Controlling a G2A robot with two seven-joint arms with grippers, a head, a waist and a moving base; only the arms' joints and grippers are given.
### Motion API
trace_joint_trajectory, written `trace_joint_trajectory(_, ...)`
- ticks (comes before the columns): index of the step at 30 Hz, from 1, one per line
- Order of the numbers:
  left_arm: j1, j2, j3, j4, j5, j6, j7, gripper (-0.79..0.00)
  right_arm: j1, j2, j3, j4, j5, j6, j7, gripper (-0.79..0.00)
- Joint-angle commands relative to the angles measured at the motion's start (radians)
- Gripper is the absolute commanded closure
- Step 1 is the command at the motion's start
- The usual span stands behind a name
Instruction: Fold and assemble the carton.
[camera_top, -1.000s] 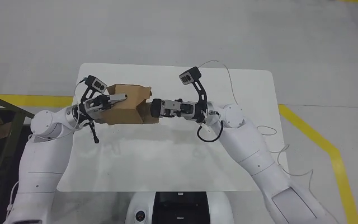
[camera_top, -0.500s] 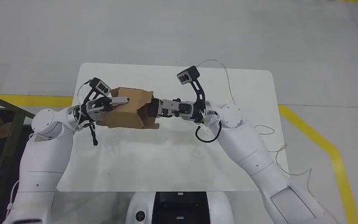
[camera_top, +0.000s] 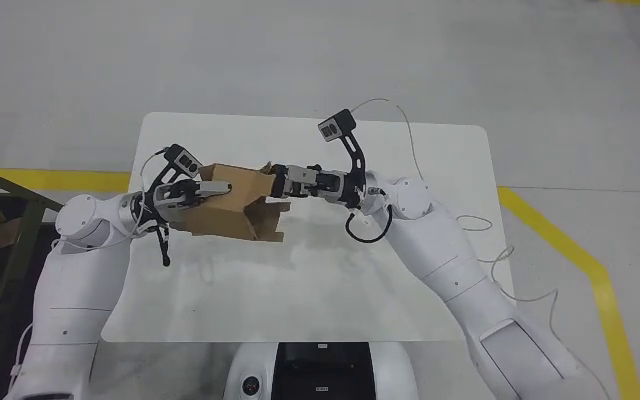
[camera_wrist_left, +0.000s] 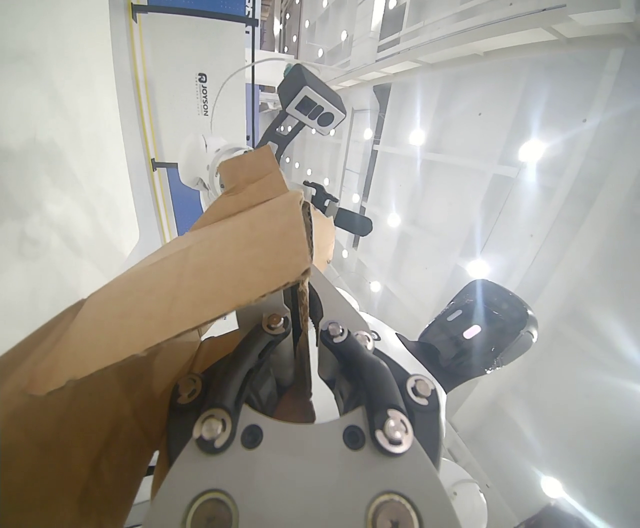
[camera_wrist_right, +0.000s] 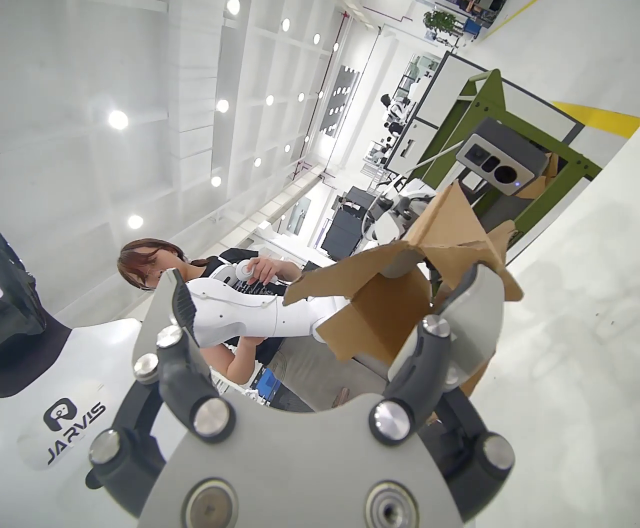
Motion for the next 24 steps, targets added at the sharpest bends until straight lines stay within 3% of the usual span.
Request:
trace_joint_trajectory(1, 0.0, 0.001, 0.002, 0.001, 0.005, 0.001, -0.009, 0.0, 0.011, -0.005, -0.007, 0.013, 0.004, -0.007, 0.0, -0.785)
trace_joint_trajectory(6, -0.01, 0.0, -0.015, 0.02, -0.005, -0.041, 0.04, 0.0, 0.026, -0.009, -0.003, 0.035, -0.015, -0.03, -0.009, -0.785)
trace_joint_trajectory(13, -0.027, -0.002, -0.039, 0.042, 0.033, -0.17, 0.134, 0.0, -0.009, 0.009, 0.039, 0.003, -0.07, -0.012, -0.018, -0.785)
trace_joint_trajectory(24, -0.048, -0.006, -0.012, 0.041, 0.097, -0.259, 0.156, 0.0, -0.078, 0.035, 0.1, -0.071, -0.15, 0.065, -0.101, -0.785)
